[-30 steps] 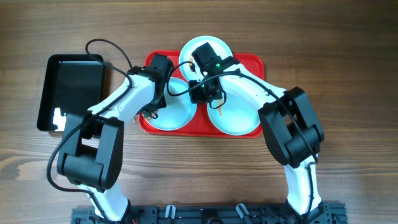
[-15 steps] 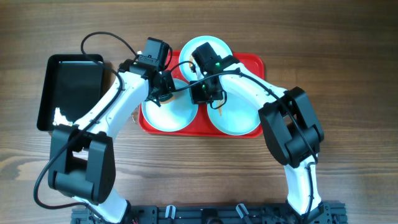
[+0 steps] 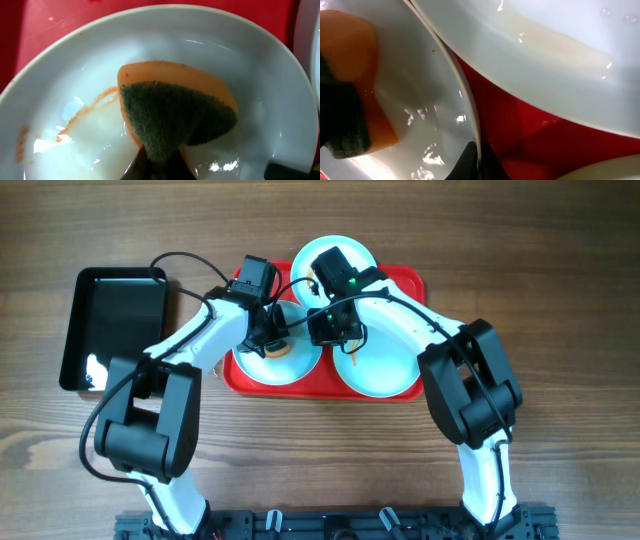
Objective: Clean dirty plates on tray and stack at the side
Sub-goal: 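Hold the plate with the right gripper and scrub it with the sponge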
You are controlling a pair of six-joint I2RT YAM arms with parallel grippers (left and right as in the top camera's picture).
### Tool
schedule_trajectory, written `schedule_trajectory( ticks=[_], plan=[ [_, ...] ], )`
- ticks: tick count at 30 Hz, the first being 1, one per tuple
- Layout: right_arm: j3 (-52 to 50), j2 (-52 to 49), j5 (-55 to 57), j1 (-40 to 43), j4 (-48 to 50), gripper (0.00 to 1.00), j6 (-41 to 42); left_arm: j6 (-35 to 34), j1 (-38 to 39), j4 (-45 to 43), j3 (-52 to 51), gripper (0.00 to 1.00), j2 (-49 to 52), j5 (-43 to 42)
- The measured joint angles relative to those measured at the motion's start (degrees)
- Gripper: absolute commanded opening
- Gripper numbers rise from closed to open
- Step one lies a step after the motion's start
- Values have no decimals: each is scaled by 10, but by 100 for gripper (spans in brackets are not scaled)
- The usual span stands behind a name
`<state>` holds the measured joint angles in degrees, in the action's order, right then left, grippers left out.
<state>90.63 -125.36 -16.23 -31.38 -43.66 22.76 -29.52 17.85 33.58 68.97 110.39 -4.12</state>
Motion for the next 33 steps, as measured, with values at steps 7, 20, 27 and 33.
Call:
schedule_trajectory(
  ticks=[7, 20, 27, 33],
  plan=[
    [1, 0, -1, -4, 0, 4, 2, 2, 10, 43, 11, 4, 4, 89],
    [4, 0, -3, -11, 0, 4, 2, 3, 9, 108, 12, 4, -4, 272],
    [4, 0, 1, -9, -7, 4, 2, 3, 9, 112, 12, 4, -43, 190],
    [4, 0, 2, -8, -7, 4, 2, 3, 10, 99, 9, 4, -43, 86]
  ],
)
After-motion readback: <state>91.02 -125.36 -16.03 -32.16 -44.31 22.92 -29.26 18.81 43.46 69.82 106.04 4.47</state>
